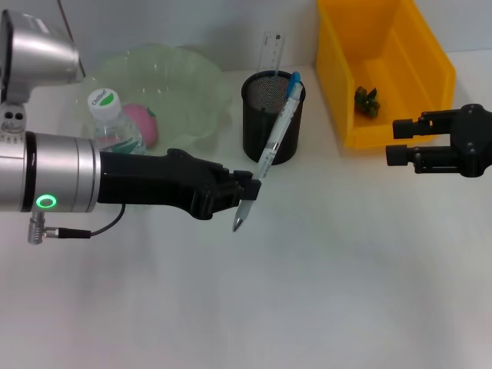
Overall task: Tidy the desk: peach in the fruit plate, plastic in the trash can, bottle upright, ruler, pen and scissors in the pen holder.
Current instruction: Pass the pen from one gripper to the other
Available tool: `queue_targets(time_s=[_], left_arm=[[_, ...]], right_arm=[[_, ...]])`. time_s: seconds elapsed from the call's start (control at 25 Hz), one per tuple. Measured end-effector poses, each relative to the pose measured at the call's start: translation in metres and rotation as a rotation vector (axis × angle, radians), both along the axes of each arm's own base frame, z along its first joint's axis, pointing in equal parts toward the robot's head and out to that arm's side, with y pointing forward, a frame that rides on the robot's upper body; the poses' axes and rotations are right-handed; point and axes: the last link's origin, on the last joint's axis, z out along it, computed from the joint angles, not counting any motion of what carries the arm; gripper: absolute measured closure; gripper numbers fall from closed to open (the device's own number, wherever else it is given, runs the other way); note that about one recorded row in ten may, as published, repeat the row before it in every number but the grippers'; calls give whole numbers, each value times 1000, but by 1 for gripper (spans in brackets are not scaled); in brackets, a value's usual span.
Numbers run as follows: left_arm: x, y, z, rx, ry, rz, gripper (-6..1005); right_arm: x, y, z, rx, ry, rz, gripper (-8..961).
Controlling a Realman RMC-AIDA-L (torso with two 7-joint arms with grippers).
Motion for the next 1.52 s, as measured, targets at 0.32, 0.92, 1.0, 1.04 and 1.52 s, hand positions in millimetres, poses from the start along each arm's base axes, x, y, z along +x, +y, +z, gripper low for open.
queue_targets(time_s=[0.32, 0.92, 1.0, 1.04, 1.52], left_arm=[[-9, 1, 0, 39, -157, -62, 865], [-18, -4, -7, 70, -321, -131, 863], [-18, -4, -10, 72, -326, -139, 863], [-18, -4, -10, 74, -328, -143, 863], [-17, -3, -15, 78, -336, -169, 861]], right_arm=[[3, -11, -10, -9, 105, 36, 360], [-17, -12, -36, 10, 315, 124, 360], [-23, -11, -43, -1, 332, 136, 360], [-26, -10, -46, -5, 340, 142, 360], [-41, -7, -63, -32, 387, 177, 360]])
